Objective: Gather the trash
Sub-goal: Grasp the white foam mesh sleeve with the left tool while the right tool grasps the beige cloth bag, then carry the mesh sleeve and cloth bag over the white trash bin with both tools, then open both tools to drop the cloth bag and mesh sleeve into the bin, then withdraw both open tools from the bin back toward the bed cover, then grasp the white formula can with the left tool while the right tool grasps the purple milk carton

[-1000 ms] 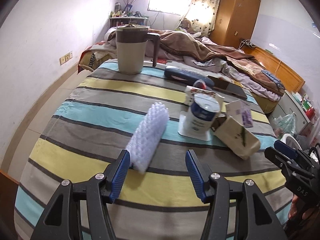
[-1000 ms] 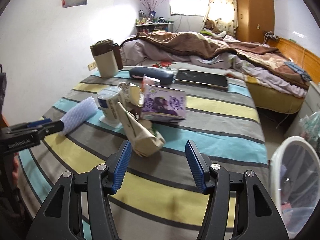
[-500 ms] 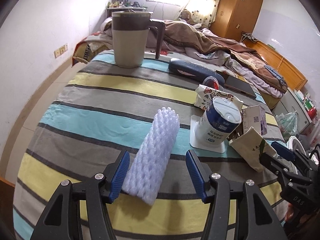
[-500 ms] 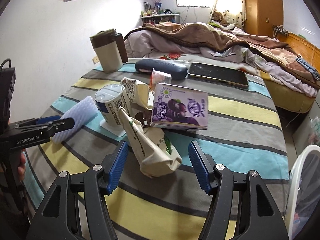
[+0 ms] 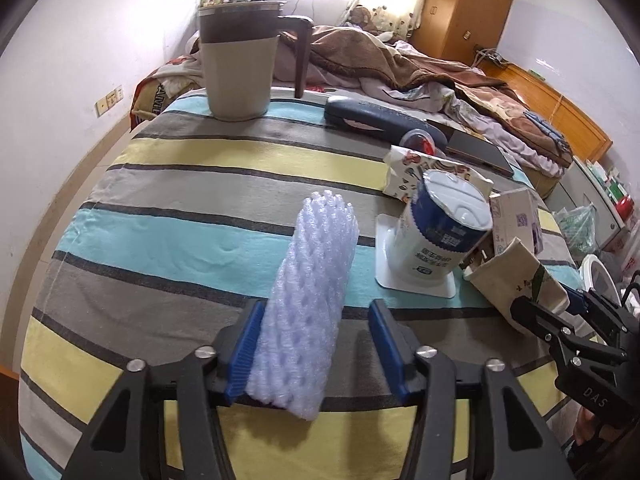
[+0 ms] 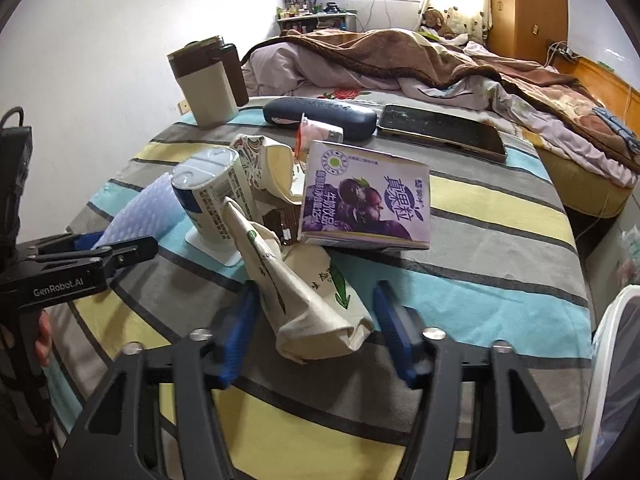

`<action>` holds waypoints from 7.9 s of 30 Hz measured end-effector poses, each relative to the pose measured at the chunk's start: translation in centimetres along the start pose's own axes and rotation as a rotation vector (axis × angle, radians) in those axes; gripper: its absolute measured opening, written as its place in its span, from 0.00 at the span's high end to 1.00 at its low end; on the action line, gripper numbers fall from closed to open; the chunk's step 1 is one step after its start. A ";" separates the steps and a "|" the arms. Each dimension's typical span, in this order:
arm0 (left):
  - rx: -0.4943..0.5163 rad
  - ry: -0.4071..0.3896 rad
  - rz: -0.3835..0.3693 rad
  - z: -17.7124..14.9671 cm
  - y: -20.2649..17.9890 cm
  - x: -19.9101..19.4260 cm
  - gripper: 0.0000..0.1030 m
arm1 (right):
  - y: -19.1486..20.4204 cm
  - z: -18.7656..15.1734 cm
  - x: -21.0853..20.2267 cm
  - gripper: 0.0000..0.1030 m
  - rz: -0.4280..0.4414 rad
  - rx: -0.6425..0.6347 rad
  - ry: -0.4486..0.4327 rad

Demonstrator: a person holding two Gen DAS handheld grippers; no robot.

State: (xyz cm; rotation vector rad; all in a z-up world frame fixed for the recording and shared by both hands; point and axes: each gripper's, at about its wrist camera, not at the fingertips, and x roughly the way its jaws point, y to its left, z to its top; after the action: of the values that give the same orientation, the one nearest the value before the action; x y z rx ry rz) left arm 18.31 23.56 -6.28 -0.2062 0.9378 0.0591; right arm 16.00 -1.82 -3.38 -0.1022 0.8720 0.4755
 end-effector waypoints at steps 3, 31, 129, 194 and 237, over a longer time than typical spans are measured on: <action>0.011 0.001 0.005 0.0 -0.4 0.1 0.63 | -0.1 -0.1 -0.2 0.52 -0.002 -0.001 -0.004; 0.023 -0.048 -0.003 -2.7 -2.3 -3.8 0.73 | 0.1 -1.3 -2.6 0.57 0.031 0.022 -0.051; 0.508 0.008 -0.377 -7.4 -40.1 -1.4 0.50 | -23.5 -12.1 -14.6 0.41 -0.450 0.404 -0.125; 0.075 -0.165 -0.028 -1.1 -8.6 -5.9 0.44 | -7.5 -3.1 -7.7 0.36 -0.145 0.209 -0.189; -0.006 -0.108 -0.051 2.7 -3.0 -0.6 0.58 | -4.7 3.9 2.0 0.33 0.029 0.501 -0.031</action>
State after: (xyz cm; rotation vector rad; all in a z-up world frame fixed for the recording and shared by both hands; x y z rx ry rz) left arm 20.48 21.19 -3.78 -0.2304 0.8241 0.0265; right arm 21.98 -4.23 -2.91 0.3768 0.9403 0.2734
